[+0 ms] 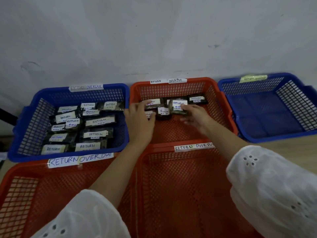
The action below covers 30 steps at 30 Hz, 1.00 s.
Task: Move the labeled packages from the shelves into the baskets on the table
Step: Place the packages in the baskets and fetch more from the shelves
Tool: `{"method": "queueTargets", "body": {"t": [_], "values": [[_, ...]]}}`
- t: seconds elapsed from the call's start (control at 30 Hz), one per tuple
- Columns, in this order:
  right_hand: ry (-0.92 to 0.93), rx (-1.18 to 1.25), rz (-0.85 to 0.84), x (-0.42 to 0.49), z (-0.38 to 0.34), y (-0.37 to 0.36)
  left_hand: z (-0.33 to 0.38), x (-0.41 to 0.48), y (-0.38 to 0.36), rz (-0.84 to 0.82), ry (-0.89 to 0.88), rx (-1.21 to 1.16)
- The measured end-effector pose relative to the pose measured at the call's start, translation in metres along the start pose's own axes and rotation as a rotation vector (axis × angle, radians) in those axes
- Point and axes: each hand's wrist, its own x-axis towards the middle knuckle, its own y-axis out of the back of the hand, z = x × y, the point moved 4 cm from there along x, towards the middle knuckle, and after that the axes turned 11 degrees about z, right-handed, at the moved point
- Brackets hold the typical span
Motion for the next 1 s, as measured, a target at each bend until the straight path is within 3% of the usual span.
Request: {"method": "queueTargets", "body": {"t": [0.1, 0.27, 0.57, 0.8, 1.0], "values": [[-0.049, -0.113, 0.140, 0.016, 0.010, 0.010, -0.017, 0.002, 0.005, 0.063, 0.126, 0.105], [-0.054, -0.149, 0.225, 0.031, 0.016, 0.008, -0.034, -0.001, -0.004, -0.111, 0.366, 0.089], [-0.015, -0.232, 0.360, 0.046, 0.017, -0.007, -0.038, 0.001, -0.004, -0.155, 0.389, 0.050], [-0.003, -0.447, 0.478, 0.030, 0.010, 0.000, -0.036, 0.005, 0.017, -0.151, 0.331, 0.025], [0.214, -0.482, 0.494, -0.021, -0.010, -0.018, -0.040, 0.015, 0.061, -0.140, 0.216, -0.153]]}}
